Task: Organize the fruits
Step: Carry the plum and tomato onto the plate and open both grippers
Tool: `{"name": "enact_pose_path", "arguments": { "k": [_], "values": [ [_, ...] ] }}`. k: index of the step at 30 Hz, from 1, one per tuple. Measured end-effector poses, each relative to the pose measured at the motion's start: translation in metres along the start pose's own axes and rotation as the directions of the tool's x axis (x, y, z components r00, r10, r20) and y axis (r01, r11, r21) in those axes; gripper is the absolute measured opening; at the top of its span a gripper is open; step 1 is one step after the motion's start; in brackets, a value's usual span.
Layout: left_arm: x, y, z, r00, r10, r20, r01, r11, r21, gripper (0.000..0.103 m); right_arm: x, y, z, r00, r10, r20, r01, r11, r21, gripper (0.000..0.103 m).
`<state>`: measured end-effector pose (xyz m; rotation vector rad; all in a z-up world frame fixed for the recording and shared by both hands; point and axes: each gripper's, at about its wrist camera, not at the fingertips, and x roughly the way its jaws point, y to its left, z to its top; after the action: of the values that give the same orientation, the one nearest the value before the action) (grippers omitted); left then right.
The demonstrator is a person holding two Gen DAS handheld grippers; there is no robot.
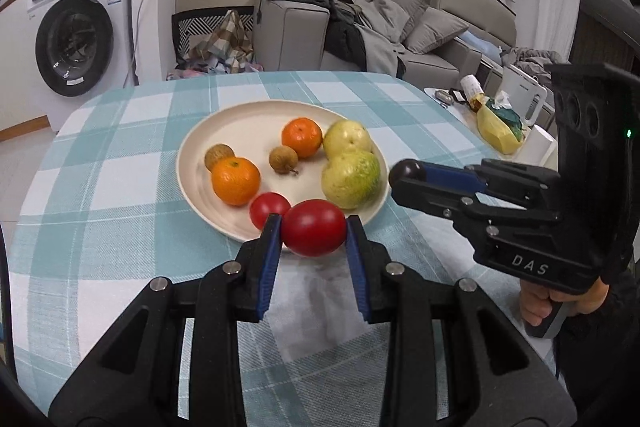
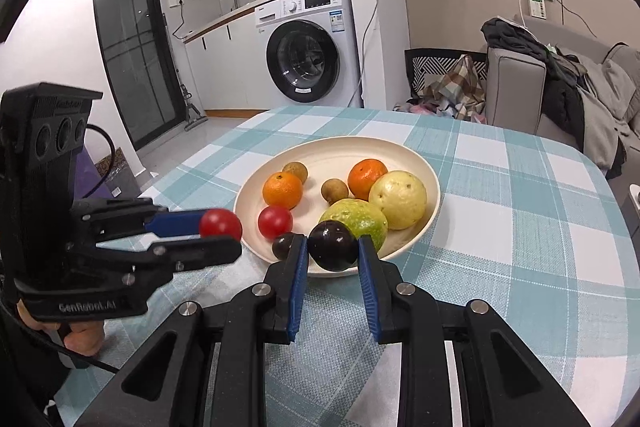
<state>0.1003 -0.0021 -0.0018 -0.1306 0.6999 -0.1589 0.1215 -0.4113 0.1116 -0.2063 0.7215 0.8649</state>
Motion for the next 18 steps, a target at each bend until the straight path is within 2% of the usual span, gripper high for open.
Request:
{"name": "enact_pose_path", "arguments": {
  "k": [8,13,18],
  "values": [
    [-0.001,0.019,0.018,0.999,0.039,0.035,-0.038,0.999,-0.03,0.029,0.0,-0.003,0.009,0.999,-0.026,0.027,0.026,0.999,0.026,0.026],
    [0.006,0.02,0.029,0.997,0.061,0.05,-0.06,0.998,-0.021,0.029,-0.004,-0.004,0.022,0.997,-0.046,0.064,0.044,0.998,0.034,0.026],
    [0.015,0.02,0.038,0.996,0.06,0.06,-0.059,0.998,-0.02,0.029,0.001,-0.007,0.034,0.997,-0.046,0.059,0.044,0.998,0.043,0.026]
  ]
}}
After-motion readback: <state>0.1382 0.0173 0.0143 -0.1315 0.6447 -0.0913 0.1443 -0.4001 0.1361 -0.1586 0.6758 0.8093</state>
